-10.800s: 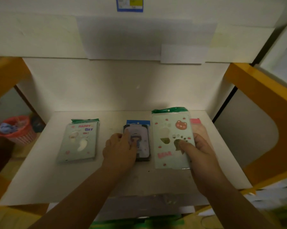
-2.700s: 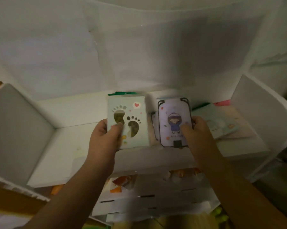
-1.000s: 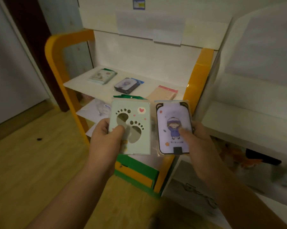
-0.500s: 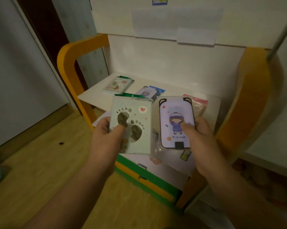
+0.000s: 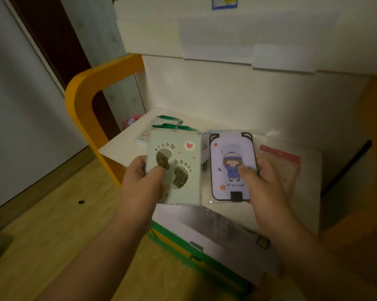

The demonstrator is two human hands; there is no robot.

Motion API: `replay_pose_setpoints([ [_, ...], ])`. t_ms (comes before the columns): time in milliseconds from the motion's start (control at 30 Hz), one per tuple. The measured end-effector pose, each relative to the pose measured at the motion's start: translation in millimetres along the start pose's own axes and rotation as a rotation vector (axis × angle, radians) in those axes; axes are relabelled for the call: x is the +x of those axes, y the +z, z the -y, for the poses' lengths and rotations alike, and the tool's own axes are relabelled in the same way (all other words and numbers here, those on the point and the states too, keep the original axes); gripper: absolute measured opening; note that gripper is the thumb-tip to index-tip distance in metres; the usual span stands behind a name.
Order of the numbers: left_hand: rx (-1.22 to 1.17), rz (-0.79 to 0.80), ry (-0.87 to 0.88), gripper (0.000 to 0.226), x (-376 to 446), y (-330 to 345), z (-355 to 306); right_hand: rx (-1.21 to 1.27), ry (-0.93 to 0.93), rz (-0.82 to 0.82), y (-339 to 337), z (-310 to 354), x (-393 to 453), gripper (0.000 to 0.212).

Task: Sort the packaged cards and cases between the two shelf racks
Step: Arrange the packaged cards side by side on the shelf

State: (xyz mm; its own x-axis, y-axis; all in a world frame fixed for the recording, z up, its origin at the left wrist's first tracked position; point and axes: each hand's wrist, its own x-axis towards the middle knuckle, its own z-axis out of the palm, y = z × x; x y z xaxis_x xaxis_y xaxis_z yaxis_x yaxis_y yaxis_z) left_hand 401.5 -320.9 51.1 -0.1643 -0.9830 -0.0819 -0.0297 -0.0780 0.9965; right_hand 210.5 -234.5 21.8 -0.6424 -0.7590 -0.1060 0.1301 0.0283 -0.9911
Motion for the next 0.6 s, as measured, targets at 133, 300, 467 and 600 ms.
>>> replay_pose_setpoints([
  [133, -0.007, 0.014, -0.054, 0.015, 37.9, 0.2, 7.6, -0.011, 0.009, -0.057, 14.2, -3.9, 15.2, 0.012],
  [300, 0.012, 0.101, -0.084, 0.021, 87.0, 0.9, 13.7, -0.045, 0.027, -0.151, 37.6, -6.5, 32.9, 0.016],
  [467, 0.028, 0.211, -0.104, 0.021, 148.2, -6.2, 10.1, -0.081, 0.030, -0.186, 69.0, -7.9, 56.6, 0.015],
  [600, 0.040, 0.278, -0.083, 0.019, 193.6, -14.2, 4.6, -0.091, 0.005, -0.238, 99.1, -11.2, 79.4, 0.003],
])
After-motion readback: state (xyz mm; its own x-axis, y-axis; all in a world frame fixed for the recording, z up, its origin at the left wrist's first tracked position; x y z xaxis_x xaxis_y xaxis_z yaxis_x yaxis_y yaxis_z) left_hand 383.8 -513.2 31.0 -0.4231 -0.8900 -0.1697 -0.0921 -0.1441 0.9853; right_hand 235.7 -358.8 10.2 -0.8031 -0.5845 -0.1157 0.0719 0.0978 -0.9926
